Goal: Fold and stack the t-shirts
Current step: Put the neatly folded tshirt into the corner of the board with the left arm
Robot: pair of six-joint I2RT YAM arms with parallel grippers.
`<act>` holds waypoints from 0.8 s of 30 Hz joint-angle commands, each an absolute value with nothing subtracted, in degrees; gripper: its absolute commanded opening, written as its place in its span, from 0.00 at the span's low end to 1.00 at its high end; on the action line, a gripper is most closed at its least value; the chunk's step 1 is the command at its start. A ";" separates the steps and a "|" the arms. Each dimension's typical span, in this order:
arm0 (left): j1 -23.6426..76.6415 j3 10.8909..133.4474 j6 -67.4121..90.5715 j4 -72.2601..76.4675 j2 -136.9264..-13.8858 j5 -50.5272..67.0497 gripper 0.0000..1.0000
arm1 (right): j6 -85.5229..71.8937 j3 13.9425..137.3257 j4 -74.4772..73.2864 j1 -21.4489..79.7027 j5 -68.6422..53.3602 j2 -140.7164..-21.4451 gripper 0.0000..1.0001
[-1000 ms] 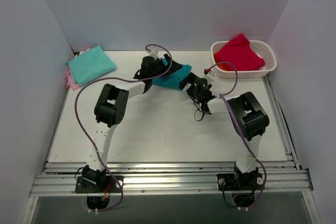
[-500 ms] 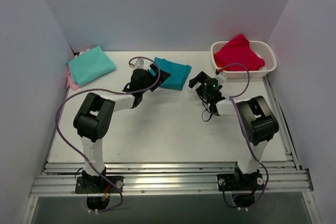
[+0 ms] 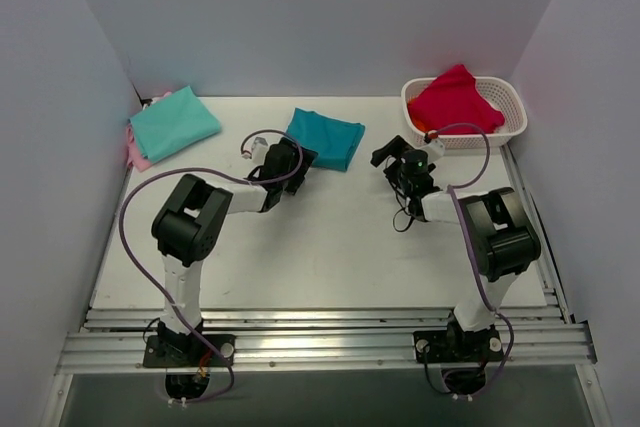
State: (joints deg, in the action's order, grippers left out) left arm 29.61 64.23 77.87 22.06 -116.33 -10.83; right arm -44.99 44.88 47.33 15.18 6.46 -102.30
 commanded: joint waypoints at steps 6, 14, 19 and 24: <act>28.74 82.50 79.11 13.20 -130.22 -13.63 0.86 | -45.70 44.21 49.57 12.48 4.84 -98.70 0.97; 23.47 111.87 72.61 0.18 -149.58 0.00 0.02 | -47.02 42.10 51.68 8.35 1.32 -98.00 0.97; 18.04 120.64 60.24 -6.93 -147.14 2.55 0.02 | -47.99 41.22 52.73 6.59 0.44 -96.86 0.97; 12.23 131.38 42.41 -18.44 -143.36 3.16 0.02 | -48.60 40.69 53.78 6.50 -1.67 -96.33 0.97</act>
State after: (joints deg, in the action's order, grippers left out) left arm 16.51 124.20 57.25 -9.74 -148.11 2.74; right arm -47.81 41.01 50.24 6.55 0.01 -99.37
